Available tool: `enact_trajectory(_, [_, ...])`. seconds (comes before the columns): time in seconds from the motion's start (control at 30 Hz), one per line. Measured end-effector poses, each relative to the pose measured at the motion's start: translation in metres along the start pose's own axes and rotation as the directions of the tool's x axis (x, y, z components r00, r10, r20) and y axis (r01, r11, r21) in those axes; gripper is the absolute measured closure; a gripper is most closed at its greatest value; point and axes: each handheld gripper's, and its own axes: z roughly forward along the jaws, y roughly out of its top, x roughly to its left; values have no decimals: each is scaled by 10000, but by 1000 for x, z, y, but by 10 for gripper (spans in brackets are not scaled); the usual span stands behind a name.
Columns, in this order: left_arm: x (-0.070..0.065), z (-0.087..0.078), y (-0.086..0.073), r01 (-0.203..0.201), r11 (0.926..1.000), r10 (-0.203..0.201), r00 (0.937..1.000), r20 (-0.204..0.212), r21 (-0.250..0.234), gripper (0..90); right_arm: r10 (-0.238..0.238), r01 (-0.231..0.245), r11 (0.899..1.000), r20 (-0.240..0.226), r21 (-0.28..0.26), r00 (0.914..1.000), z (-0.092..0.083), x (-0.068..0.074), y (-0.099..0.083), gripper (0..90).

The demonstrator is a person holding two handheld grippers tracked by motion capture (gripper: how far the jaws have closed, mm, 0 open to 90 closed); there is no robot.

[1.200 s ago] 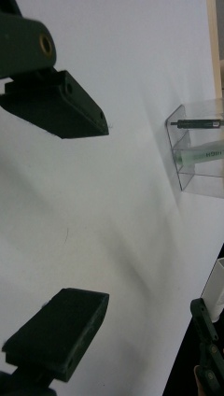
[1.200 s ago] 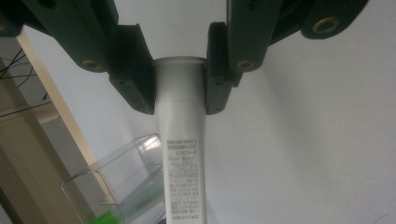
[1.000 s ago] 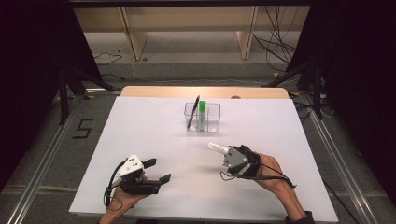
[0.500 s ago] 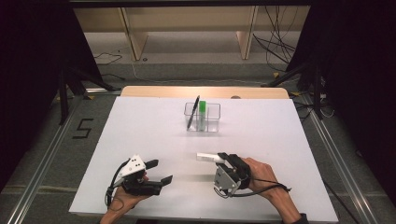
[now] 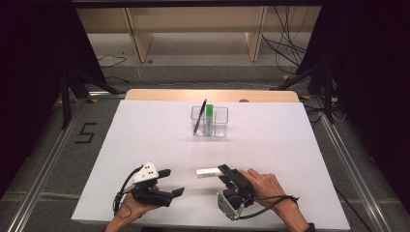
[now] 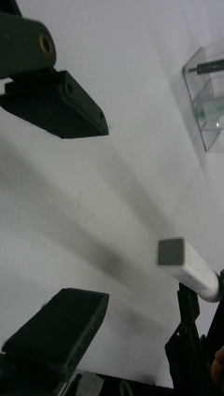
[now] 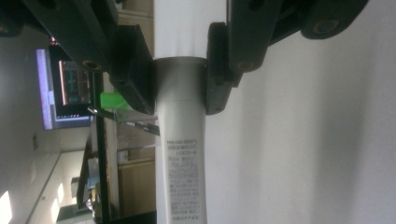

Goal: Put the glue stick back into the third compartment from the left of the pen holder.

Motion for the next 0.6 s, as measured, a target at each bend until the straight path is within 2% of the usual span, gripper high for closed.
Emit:
enact_trajectory(0.1, [-5,3,7,-153,9995,150,9998,118,288,159,-457,459,9989,247,-82,9987,0,4,0,655])
enact_trajectory(0.13, [-7,4,11,-194,9989,186,9997,181,417,159,-423,423,9991,238,-18,9988,0,6,0,655])
enact_trajectory(0.17, [-7,4,13,-216,9985,204,9995,241,503,160,-664,667,9977,291,-88,9974,0,7,0,655])
enact_trajectory(0.27, [-11,8,20,-323,9959,278,9981,548,840,163,-874,877,9961,326,-82,9956,0,10,1,655])
enact_trajectory(0.43, [-17,20,36,-704,9864,581,9946,862,1482,164,-1441,1458,9886,457,-385,9885,-1,14,4,655])
enact_trajectory(0.6, [-21,32,49,-1192,9714,961,9882,1191,2054,172,-1816,1836,9819,446,-469,9824,-2,17,6,655])
